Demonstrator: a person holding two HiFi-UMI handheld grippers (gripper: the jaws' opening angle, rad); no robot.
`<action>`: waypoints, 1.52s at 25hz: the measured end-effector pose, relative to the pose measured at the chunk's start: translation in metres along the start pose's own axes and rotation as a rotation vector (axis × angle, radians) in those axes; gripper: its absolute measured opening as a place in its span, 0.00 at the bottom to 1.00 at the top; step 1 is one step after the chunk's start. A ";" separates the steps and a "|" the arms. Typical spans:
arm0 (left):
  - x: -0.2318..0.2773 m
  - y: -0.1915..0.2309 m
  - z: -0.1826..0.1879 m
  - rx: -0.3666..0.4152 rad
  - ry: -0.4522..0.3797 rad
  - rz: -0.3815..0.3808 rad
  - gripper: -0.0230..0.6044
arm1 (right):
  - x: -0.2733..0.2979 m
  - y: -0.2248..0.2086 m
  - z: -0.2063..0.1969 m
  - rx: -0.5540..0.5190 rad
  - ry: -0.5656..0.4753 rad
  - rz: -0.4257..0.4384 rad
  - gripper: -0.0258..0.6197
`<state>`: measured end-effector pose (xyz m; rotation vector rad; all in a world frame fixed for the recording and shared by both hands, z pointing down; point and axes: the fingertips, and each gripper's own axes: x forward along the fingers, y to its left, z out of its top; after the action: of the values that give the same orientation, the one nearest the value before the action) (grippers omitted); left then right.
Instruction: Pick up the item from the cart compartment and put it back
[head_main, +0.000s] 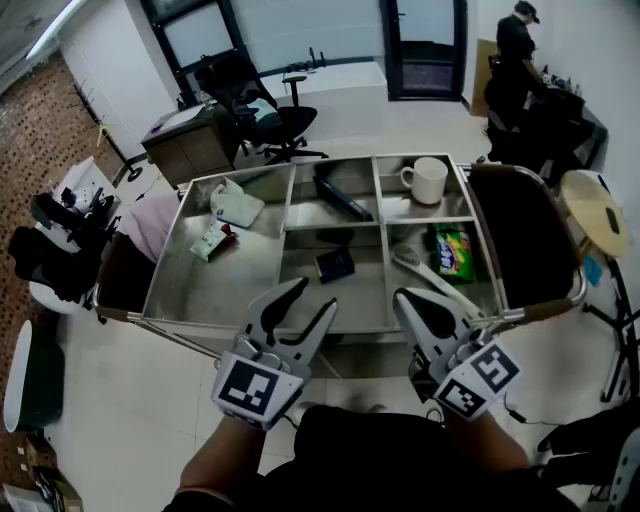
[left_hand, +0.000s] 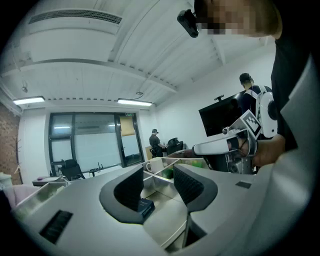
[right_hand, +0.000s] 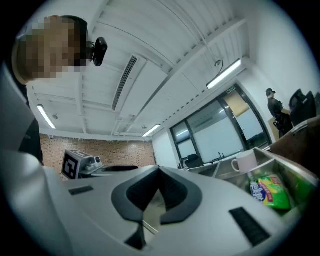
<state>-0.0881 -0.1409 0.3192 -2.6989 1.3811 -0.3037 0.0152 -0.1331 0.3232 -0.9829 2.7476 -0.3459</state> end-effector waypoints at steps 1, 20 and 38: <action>0.003 0.001 -0.001 0.018 0.018 -0.005 0.33 | 0.000 0.000 0.000 0.000 0.000 0.000 0.06; 0.092 0.026 -0.079 0.277 0.551 -0.268 0.44 | -0.013 -0.002 0.007 0.001 -0.021 -0.022 0.06; 0.145 0.032 -0.144 0.121 0.821 -0.451 0.44 | -0.017 -0.006 0.010 -0.004 -0.022 -0.037 0.06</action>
<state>-0.0623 -0.2763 0.4731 -2.8493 0.7556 -1.6038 0.0344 -0.1278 0.3173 -1.0342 2.7146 -0.3332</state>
